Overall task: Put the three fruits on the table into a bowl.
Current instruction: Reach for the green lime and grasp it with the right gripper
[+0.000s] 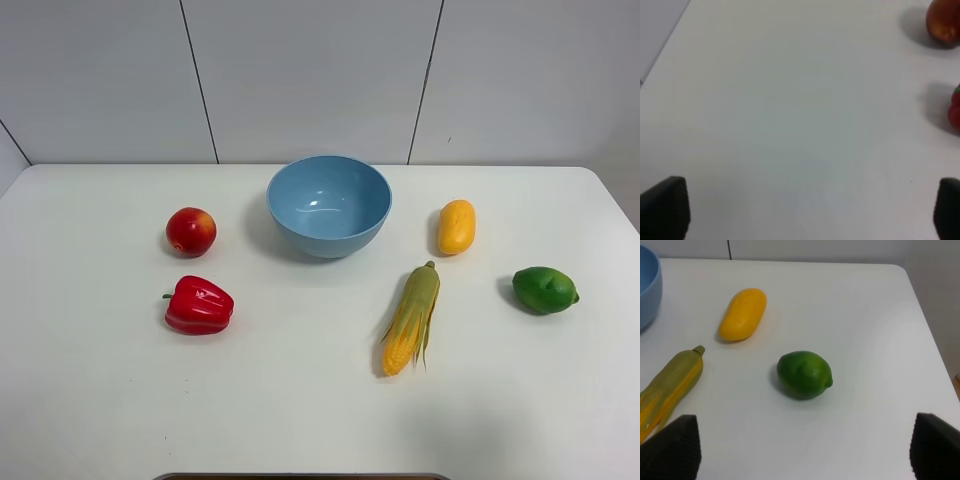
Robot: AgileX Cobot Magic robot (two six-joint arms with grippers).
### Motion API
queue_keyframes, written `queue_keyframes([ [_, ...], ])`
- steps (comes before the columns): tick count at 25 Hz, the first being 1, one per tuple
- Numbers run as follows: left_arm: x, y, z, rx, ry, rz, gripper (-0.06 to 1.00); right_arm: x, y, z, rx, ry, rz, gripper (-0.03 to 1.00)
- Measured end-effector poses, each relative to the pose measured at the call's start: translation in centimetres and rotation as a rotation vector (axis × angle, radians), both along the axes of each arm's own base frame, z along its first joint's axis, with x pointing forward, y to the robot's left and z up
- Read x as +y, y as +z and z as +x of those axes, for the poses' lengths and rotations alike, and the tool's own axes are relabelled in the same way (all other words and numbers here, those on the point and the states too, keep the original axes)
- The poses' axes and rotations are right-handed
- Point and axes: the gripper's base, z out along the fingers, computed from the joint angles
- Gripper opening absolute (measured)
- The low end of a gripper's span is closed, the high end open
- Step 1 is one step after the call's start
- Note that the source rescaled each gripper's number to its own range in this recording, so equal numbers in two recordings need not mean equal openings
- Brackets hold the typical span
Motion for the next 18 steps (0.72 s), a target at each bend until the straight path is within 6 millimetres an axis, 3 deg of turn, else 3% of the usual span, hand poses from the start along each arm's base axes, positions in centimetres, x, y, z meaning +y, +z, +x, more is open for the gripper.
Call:
queue_keyframes([
  [18,0.0,0.0,0.0,0.0,0.0,0.0,1.0,0.02,0.03,0.39,0.023,-0.001,-0.003,0.57],
])
